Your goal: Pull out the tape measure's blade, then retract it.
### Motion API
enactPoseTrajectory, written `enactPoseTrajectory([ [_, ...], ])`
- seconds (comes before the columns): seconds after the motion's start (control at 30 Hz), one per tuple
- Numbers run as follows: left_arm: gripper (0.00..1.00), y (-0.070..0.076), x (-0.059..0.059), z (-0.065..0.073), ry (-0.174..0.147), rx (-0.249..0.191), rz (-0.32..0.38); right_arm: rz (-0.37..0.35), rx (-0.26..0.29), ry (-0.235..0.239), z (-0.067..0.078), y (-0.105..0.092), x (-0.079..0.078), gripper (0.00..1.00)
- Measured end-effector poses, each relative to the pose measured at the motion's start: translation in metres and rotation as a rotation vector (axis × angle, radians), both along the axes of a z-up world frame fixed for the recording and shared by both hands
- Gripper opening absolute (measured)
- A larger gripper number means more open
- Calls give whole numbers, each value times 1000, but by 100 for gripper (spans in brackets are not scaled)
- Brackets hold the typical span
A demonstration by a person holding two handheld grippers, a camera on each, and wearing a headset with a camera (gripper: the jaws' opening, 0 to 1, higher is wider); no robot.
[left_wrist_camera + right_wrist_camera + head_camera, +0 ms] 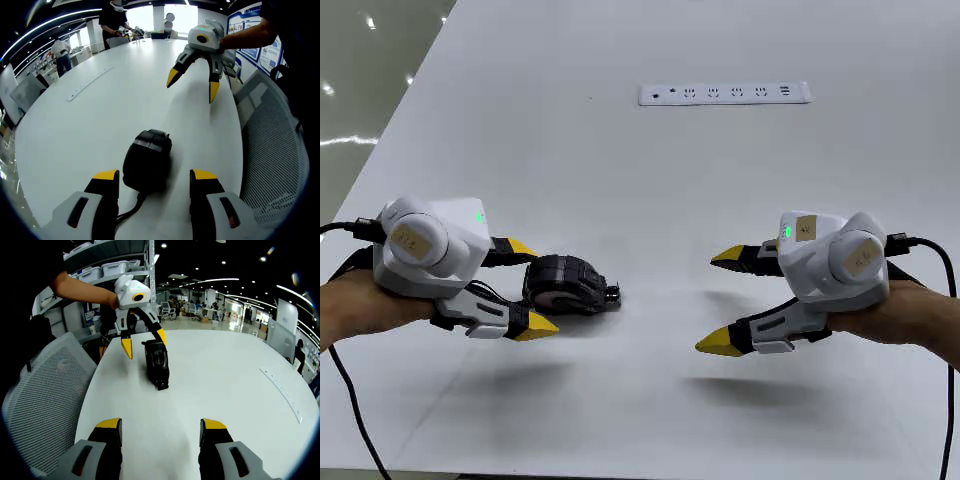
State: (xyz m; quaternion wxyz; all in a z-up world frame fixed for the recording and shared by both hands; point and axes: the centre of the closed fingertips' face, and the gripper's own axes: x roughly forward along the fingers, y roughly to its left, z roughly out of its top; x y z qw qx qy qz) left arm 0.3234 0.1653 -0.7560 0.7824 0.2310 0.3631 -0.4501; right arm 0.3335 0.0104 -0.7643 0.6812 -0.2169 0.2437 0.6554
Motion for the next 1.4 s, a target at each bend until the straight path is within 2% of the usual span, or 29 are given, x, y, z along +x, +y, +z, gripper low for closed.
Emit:
enactPoseTrajectory([
  [0.33,39,3,3,-6,31,52,-73,53,-8,-9,-5,19,4,52],
  [0.67,31,4,9,-13,38,92,-130,118,-33,-25,-12,40,8,40],
  [0.83,26,5,12,-14,39,85,-132,133,-33,-22,-13,51,9,37],
  [1.07,26,4,11,-14,29,79,-164,163,-40,-19,-18,64,9,33],
  [1.4,25,4,12,-14,29,67,-173,165,-42,-16,-23,81,10,27],
])
